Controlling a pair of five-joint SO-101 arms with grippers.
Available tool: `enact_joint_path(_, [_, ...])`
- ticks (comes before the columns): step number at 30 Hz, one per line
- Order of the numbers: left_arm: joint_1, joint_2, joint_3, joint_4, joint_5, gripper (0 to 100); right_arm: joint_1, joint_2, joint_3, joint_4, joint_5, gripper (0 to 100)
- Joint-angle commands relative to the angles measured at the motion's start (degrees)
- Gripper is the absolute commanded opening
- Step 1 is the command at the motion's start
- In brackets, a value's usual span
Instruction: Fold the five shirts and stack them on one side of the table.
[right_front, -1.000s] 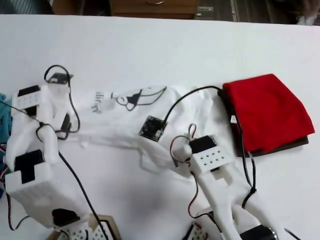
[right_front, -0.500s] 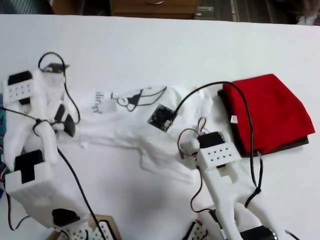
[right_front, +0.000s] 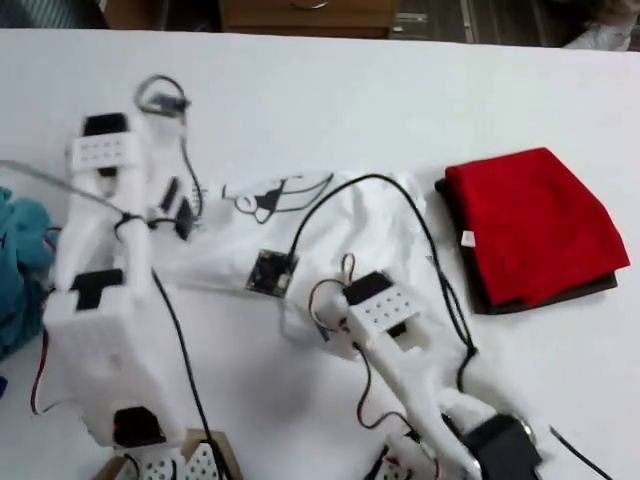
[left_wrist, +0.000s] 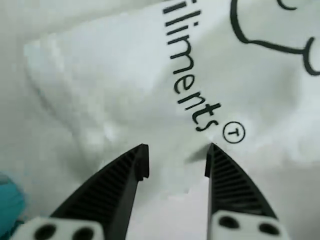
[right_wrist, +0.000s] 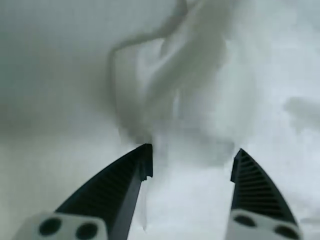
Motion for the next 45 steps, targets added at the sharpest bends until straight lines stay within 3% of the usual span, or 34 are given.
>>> enact_joint_path(1, [0.5, 1.8, -2.3, -2.4, 0.3, 21, 0.0, 3.9, -0.7, -1.5, -0.4, 25.7])
enact_joint_path(8, [-1.3, 3.6, -2.4, -6.5, -0.2, 21, -0.1, 4.5, -0.7, -1.2, -0.1, 2.2])
enact_joint_path(15, [-1.8, 11.8, -12.4, -3.1, -0.1, 21, -0.1, 4.5, -0.9, 0.1, -0.3, 2.6])
enact_joint_path(20, [-1.8, 15.1, -24.0, 5.2, 0.1, 21, -0.1, 3.1, -5.9, 9.1, -0.4, 8.7])
enact_joint_path(25, [-1.8, 15.2, -34.3, 14.9, 0.2, 21, -0.3, -6.5, -14.7, 18.8, 0.1, 27.9])
enact_joint_path(29, [-4.4, 13.6, -36.6, 15.5, 0.0, 21, 1.9, -13.8, -22.6, 21.5, -0.1, 32.8])
enact_joint_path(34, [-3.3, 13.5, -36.2, 11.7, -0.1, 21, 12.6, -9.5, -23.1, 6.9, -0.4, 24.3])
enact_joint_path(38, [0.7, 17.8, -36.7, 11.0, -0.1, 21, 17.5, 2.6, -24.9, -8.2, -0.8, 0.2])
enact_joint_path(40, [2.0, 20.1, -36.7, 10.2, -0.1, 21, 17.4, 9.4, -28.1, -12.6, -3.6, 4.3])
enact_joint_path(45, [2.4, 23.6, -36.7, 6.0, -0.1, 21, 16.6, 26.2, -44.5, -14.9, -6.6, 2.2])
